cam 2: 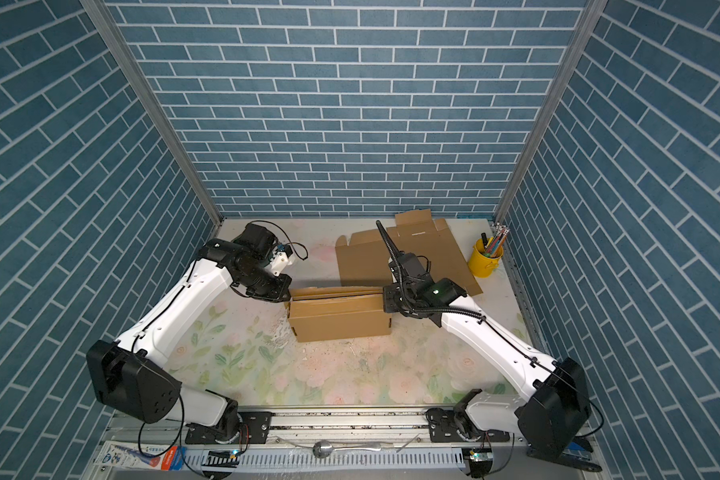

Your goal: Fold the paper box

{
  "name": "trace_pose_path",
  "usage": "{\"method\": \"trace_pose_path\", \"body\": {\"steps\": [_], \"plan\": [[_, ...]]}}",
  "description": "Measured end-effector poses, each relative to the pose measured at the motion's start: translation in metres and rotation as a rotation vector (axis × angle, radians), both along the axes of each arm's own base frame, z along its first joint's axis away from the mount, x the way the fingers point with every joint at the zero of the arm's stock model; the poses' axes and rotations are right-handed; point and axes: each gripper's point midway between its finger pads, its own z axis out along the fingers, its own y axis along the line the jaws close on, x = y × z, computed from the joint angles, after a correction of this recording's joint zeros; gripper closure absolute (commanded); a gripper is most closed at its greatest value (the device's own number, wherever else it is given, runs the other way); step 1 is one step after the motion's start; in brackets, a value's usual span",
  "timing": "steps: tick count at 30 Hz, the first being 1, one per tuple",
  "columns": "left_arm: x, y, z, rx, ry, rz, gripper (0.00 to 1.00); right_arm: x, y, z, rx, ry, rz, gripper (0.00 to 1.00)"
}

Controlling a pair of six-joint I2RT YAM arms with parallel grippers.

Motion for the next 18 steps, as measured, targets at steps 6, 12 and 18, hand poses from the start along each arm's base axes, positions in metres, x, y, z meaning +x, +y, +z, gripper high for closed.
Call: {"method": "trace_pose_path", "body": {"steps": [6,12,18], "plan": [[0.0011,-0.001,-0.004,-0.014,0.009,0.021,0.91,0.0001,-0.0004,-0.0002,0.0,-0.002,-0.002,1.0],[-0.0013,-0.0029,-0.0083,-0.03,0.03,0.038,0.88,0.0006,-0.0007,-0.0004,0.006,0.002,-0.018,1.0],[-0.0038,-0.0011,-0.0088,-0.03,0.045,0.039,0.89,0.0007,-0.0006,-0.0004,0.008,0.001,-0.02,1.0]]}}
